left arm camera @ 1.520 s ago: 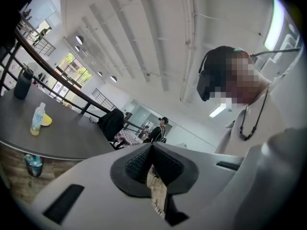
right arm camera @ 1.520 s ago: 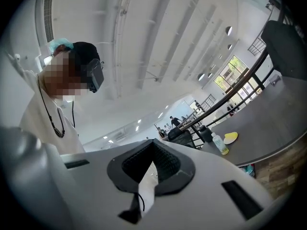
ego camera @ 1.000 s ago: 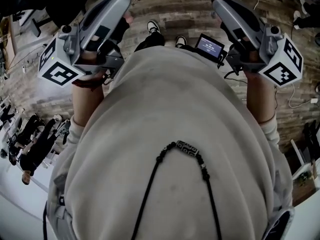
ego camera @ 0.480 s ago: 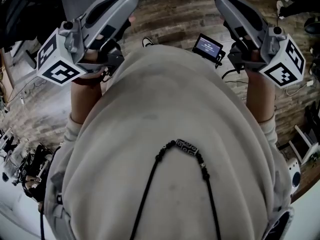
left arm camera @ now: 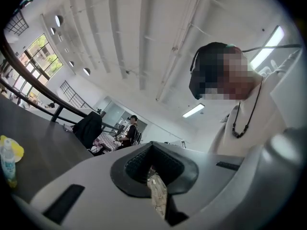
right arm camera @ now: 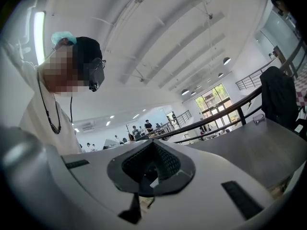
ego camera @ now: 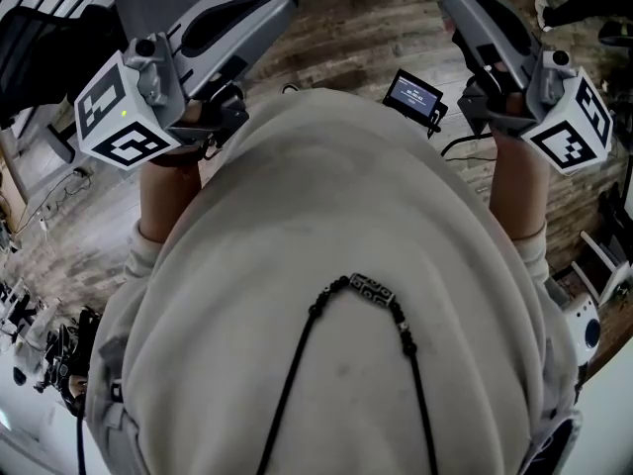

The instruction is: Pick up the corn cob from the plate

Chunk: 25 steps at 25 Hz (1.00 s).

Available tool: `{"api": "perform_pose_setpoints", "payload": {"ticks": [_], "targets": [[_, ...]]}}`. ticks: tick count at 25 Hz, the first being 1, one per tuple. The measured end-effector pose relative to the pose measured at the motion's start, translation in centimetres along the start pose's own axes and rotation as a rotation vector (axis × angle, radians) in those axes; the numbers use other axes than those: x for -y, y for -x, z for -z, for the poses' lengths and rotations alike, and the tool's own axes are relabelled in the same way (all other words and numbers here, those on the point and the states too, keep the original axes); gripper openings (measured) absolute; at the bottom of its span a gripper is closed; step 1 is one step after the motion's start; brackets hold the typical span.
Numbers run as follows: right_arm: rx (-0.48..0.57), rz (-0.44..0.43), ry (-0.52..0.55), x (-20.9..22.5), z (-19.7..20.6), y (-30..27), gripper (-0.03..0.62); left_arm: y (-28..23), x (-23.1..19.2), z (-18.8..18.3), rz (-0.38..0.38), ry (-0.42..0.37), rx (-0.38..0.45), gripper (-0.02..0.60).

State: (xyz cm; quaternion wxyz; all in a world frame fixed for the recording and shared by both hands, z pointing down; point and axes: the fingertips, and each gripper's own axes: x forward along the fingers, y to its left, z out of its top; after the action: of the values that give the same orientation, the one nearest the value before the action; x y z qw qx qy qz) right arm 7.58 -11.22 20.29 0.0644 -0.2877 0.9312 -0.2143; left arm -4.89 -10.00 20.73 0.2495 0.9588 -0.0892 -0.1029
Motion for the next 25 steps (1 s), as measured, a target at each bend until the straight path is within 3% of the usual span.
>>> {"api": "perform_pose_setpoints", "payload": {"ticks": [4, 10, 25], "targets": [[0.016, -0.007, 0.016, 0.5, 0.7, 0.9, 0.015, -0.5, 0.2, 1.8, -0.01, -0.058, -0.033, 0.002], [-0.02, -0.044, 0.007, 0.0, 0.7, 0.3, 0.015, 0.6, 0.9, 2.8, -0.019, -0.078, -0.012, 0.002], [-0.074, -0.154, -0.052, -0.4, 2.6, 0.1, 0.015, 3.7, 2.7, 6.1, -0.223, -0.027, 0.065, 0.002]]}}
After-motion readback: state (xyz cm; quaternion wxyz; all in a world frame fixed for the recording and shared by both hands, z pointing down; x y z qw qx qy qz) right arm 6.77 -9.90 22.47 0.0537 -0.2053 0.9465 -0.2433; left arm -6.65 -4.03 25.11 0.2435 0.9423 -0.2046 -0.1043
